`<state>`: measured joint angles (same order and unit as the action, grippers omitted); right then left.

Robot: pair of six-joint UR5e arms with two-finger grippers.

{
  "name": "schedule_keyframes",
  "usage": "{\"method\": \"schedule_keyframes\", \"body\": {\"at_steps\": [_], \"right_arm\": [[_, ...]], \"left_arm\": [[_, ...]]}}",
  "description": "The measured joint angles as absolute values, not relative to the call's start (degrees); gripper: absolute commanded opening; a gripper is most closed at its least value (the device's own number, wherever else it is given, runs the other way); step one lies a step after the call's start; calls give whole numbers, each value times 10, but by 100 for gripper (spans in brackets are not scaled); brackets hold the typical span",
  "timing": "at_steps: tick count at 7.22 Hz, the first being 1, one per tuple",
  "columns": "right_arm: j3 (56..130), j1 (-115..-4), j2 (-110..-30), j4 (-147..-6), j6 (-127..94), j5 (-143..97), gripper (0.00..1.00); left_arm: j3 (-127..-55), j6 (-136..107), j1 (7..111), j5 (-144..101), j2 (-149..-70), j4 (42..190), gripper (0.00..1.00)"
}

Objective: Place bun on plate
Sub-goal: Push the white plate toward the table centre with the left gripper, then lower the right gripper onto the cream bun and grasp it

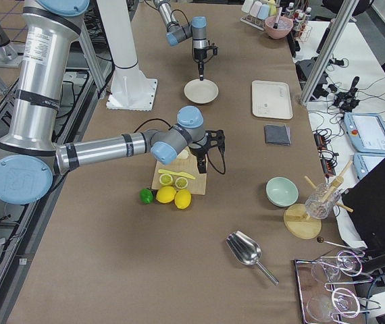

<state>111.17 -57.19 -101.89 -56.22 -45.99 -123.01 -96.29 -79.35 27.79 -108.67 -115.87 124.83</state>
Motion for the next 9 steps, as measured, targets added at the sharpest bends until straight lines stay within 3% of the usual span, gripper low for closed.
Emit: {"method": "schedule_keyframes", "body": {"at_steps": [5,9], "right_arm": [[1140,-451,-937,-693,-584,-1137,97],[1146,-351,-1026,-595,-680,-1066,96]], "left_arm": [[-994,-793,317,-1091,-1149,1247,98],[-994,-791,332,-1091,-1140,1247,98]]}}
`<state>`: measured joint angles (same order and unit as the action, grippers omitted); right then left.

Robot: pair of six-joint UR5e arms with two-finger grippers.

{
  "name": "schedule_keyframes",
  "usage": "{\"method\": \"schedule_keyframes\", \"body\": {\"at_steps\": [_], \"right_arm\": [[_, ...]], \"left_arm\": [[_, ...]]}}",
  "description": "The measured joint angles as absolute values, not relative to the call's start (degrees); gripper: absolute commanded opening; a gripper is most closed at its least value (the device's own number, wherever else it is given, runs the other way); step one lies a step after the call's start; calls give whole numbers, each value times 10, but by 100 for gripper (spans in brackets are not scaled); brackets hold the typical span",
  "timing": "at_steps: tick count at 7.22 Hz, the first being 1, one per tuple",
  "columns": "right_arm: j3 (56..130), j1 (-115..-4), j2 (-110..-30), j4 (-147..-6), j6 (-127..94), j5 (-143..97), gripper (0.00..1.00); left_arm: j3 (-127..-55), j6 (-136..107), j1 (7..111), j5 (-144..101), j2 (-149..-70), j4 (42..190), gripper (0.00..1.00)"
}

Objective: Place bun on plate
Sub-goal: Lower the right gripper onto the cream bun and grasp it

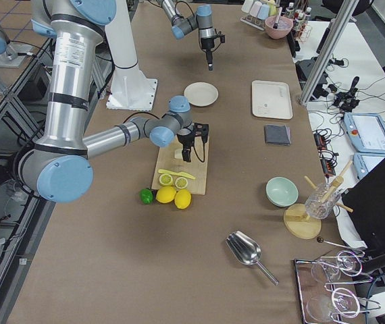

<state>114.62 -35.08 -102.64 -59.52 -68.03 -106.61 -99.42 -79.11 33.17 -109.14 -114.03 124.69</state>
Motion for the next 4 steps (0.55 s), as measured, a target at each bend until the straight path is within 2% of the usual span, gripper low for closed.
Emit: {"method": "schedule_keyframes", "body": {"at_steps": [3,4], "right_arm": [[1148,-301,-1045,-569,-721,-1028,92],[1151,-298,-1044,-569,-725,-1026,88]], "left_arm": [[-994,-790,333,-1091,-1140,1247,98],[-993,-790,333,-1091,-1140,1247,98]]}}
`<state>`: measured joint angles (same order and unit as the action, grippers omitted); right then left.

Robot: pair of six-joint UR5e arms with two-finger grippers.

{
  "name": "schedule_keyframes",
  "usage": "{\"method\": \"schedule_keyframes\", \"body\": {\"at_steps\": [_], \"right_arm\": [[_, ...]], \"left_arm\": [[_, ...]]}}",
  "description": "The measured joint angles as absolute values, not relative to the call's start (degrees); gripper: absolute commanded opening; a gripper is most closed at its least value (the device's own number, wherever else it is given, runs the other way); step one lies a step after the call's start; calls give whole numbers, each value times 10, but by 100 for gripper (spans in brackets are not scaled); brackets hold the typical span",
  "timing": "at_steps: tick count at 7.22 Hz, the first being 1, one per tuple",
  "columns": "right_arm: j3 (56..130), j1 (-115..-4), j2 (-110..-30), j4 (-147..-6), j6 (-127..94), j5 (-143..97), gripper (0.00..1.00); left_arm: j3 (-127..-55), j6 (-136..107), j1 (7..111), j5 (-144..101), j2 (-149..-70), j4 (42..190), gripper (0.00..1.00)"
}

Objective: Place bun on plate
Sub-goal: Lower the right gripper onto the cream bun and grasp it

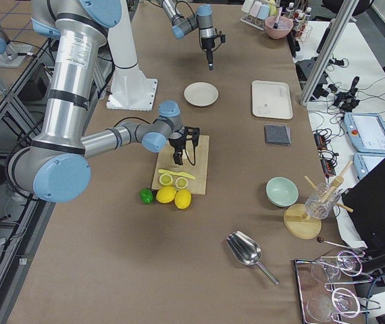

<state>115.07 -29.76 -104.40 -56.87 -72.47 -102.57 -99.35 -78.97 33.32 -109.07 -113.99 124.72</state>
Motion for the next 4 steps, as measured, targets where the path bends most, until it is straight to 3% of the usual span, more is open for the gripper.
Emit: {"method": "schedule_keyframes", "body": {"at_steps": [1,2,3,4], "right_arm": [[1152,-297,-1043,-569,-726,-1024,62],[1153,-296,-1043,-569,-726,-1022,30],[1153,-294,-1043,-569,-727,-1020,13],[1152,-291,-1043,-569,-727,-1018,13]], "left_arm": [[-993,-789,334,-1091,-1140,1247,98],[-993,-789,335,-1091,-1140,1247,98],[-994,-789,335,-1091,-1140,1247,98],[-994,-789,336,-1091,-1139,1247,98]]}}
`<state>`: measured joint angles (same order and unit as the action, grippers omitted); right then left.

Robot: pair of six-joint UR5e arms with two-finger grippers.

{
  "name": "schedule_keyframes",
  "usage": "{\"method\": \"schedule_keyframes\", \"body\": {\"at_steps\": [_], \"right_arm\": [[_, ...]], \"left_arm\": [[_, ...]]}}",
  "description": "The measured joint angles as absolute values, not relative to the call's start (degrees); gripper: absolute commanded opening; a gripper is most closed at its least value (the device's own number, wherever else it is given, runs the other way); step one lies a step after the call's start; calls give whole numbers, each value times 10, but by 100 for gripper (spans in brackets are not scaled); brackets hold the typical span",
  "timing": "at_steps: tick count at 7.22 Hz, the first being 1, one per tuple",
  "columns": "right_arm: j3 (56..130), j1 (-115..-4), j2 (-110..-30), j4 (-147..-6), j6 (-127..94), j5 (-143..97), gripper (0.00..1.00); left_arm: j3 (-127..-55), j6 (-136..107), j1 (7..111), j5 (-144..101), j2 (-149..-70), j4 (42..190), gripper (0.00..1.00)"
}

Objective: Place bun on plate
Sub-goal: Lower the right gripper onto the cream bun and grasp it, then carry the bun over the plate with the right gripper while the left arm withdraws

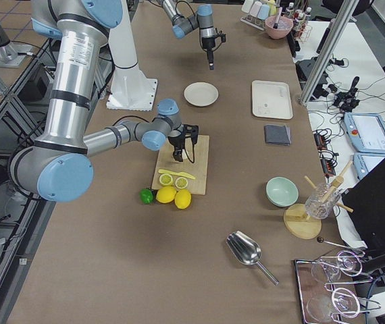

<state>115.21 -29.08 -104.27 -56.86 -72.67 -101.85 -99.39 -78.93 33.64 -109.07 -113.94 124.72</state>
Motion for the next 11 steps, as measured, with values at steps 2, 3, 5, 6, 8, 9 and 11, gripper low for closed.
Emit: {"method": "schedule_keyframes", "body": {"at_steps": [2,3,5,6,8,9,11], "right_arm": [[1153,-289,-1040,-569,-726,-1018,13],[1155,-294,-1032,-570,-726,-1021,13],[1159,-310,-986,-600,-724,-1030,13],[1158,-313,-927,-659,-725,-1029,13],[1153,-309,-771,-822,-737,-1020,13],[1142,-296,-704,-873,-757,-1012,13],[1092,-256,-604,-903,-805,-977,13]], "left_arm": [[-994,-789,340,-1091,-1139,1247,98],[-995,-788,346,-1097,-1139,1247,98],[-995,-781,405,-1166,-1131,1247,98],[-995,-754,455,-1216,-1114,1247,98],[-990,-629,563,-1298,-1048,1240,98],[-991,-542,617,-1318,-1014,1210,98],[-992,-319,725,-1336,-978,1072,98]]}}
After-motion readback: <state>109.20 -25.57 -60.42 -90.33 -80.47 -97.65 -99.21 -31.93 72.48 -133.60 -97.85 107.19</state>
